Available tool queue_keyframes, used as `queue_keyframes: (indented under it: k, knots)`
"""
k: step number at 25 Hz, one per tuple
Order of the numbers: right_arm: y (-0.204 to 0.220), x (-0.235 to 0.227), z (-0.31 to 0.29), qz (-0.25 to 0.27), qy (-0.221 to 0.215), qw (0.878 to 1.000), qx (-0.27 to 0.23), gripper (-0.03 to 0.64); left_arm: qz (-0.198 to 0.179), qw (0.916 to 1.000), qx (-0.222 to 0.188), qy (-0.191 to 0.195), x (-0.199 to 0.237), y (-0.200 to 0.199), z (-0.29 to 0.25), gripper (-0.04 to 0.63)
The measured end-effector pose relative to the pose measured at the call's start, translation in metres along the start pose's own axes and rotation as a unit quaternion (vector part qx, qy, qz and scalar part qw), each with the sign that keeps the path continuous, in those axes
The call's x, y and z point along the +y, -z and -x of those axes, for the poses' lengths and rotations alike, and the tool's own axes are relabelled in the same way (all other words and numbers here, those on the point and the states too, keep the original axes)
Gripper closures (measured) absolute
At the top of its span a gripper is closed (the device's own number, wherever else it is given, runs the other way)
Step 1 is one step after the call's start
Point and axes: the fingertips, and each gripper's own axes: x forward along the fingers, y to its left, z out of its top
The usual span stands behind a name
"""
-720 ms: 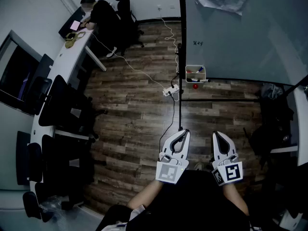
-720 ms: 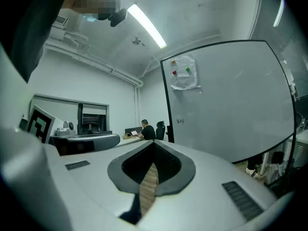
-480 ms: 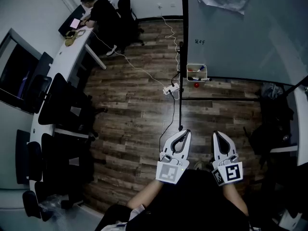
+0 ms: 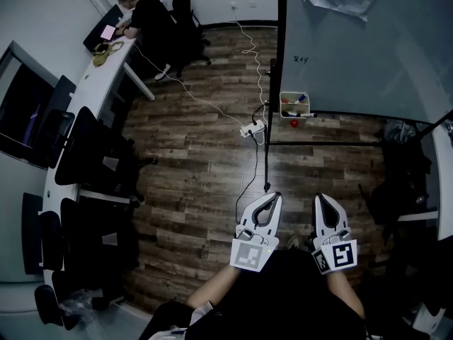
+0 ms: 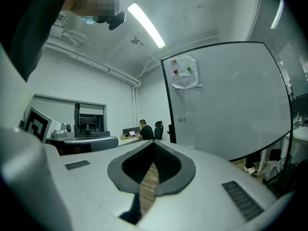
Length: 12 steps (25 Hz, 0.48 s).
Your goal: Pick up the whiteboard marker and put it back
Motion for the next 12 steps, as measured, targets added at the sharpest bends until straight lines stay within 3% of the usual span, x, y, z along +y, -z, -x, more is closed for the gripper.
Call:
queue_keyframes:
  k: [6, 12]
  knots:
    - [0.003, 0.017, -0.006, 0.003, 0.016, 1.000, 0.003, 0.603, -0.019, 0.9996, -0.001, 0.022, 0.011, 0.002, 0.009, 0.588]
    - [0.006, 0.033, -0.010, 0.011, 0.037, 0.999, 0.006, 0.603, 0.010, 0.9985, 0.011, 0.052, 0.022, 0.015, 0.011, 0.588]
